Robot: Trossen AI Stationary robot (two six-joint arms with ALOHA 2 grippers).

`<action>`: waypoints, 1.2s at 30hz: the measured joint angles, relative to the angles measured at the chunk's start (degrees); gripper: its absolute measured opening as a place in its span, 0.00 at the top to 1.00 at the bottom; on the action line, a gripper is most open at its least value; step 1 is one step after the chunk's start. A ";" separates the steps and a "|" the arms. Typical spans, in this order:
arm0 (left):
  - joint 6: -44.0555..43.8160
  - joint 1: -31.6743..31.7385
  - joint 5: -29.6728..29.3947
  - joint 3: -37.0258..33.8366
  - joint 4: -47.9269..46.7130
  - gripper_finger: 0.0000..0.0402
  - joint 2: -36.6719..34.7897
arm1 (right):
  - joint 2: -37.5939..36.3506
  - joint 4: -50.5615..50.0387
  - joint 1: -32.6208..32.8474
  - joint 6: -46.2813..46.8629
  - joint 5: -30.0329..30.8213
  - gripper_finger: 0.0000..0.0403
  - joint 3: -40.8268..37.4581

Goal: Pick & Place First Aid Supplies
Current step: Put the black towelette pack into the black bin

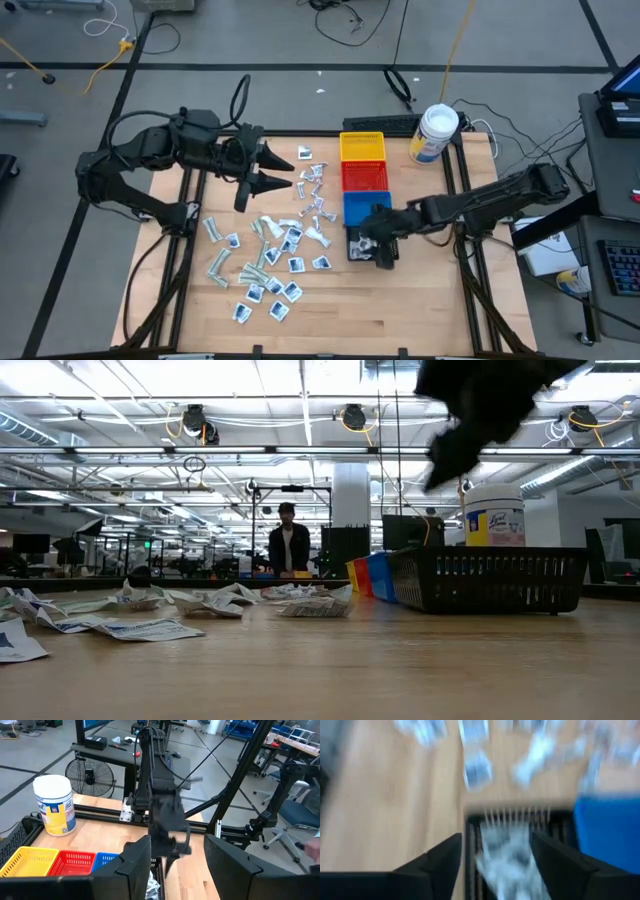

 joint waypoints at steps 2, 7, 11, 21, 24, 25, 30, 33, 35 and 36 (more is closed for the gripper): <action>0.90 0.00 -0.32 0.00 -0.19 0.53 0.00 | -2.66 5.49 -0.94 1.90 0.20 0.36 0.00; 2.65 0.00 -1.63 0.00 -0.81 0.53 0.70 | -7.55 20.86 -4.64 8.78 0.14 0.35 0.02; 2.87 -0.07 -2.61 -0.07 -0.99 0.53 0.87 | -8.83 27.23 -6.93 9.71 -0.04 0.35 4.09; 1.30 -0.15 -4.59 0.05 0.31 0.53 2.66 | -5.74 19.36 -10.10 0.25 0.11 0.36 22.26; -4.98 0.18 -11.41 0.01 -0.52 0.53 4.14 | -5.64 19.63 -10.69 -0.54 0.10 0.36 22.75; -6.05 0.72 -13.71 0.02 -0.43 0.53 4.68 | -5.64 19.35 -10.80 -0.58 0.07 0.36 22.75; -10.57 6.43 -20.54 0.09 0.60 0.53 7.43 | -5.96 19.80 -10.82 -0.76 -0.09 0.36 22.73; -15.37 11.71 -20.69 0.03 0.59 0.53 9.32 | -5.90 19.68 -10.82 -1.50 -0.12 0.36 22.73; -19.13 15.77 -20.53 -0.03 -0.89 0.53 9.86 | -5.88 19.76 -10.82 -1.67 -0.14 0.36 22.73; -20.86 17.75 -20.53 -0.11 -2.20 0.53 10.25 | -5.90 19.90 -10.82 -1.70 -0.13 0.36 22.73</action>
